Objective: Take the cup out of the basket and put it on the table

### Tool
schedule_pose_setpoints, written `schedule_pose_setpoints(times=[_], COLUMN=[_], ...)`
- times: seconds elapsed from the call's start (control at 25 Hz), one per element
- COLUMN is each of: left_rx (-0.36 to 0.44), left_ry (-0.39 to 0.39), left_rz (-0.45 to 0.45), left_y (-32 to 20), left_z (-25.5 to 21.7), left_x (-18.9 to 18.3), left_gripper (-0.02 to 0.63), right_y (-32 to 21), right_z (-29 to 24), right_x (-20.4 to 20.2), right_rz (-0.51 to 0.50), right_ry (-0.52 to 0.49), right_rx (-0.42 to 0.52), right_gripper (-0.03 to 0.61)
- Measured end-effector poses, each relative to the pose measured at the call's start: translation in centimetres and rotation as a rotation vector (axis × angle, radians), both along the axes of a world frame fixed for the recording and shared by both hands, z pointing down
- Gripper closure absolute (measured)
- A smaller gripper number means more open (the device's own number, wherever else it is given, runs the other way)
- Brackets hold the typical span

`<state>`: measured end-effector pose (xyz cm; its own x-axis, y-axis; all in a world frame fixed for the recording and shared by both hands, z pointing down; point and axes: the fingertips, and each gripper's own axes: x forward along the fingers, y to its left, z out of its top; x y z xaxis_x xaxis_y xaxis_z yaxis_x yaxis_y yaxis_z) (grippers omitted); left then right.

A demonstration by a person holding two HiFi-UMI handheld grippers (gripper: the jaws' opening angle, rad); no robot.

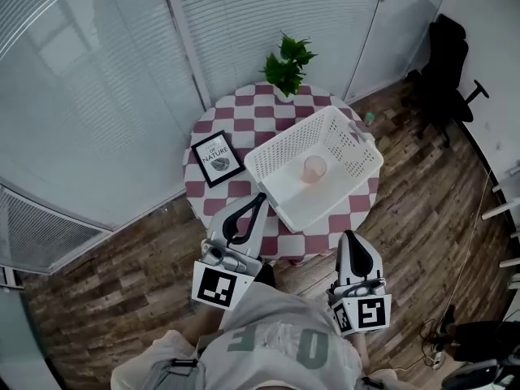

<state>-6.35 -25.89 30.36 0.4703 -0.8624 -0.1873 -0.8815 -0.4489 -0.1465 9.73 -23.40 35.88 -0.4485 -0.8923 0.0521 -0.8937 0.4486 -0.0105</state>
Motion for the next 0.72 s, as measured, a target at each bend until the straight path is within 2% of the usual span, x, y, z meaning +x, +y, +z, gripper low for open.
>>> schedule_pose_setpoints(times=[0.12,0.28,0.52,0.72], left_rx=[-0.024,-0.011,-0.060,-0.100], left_ry=[0.037,0.036,0.022,0.071], left_rz=[0.015,0.025,0.042,0.024], left_y=[-3.6,-6.7,-10.0,-12.9], left_z=[0.1,-0.1,0.8,1.4], left_x=[-1.0,-2.1,-3.2,-2.7], left_gripper=[0.611,0.611,0.610,0.611], right_y=[-4.0,-7.9,-11.8,-14.8], right_z=[-1.8,-2.9,-3.0,-1.3], right_x=[-1.2,-2.2,-3.7,-3.0], right_rz=[0.014,0.035,0.033,-0.009], right_ry=[0.025,0.009,-0.027,-0.022], right_rx=[0.042,0.074,0.049,-0.023], right_gripper=[0.572,0.572,0.572,0.572])
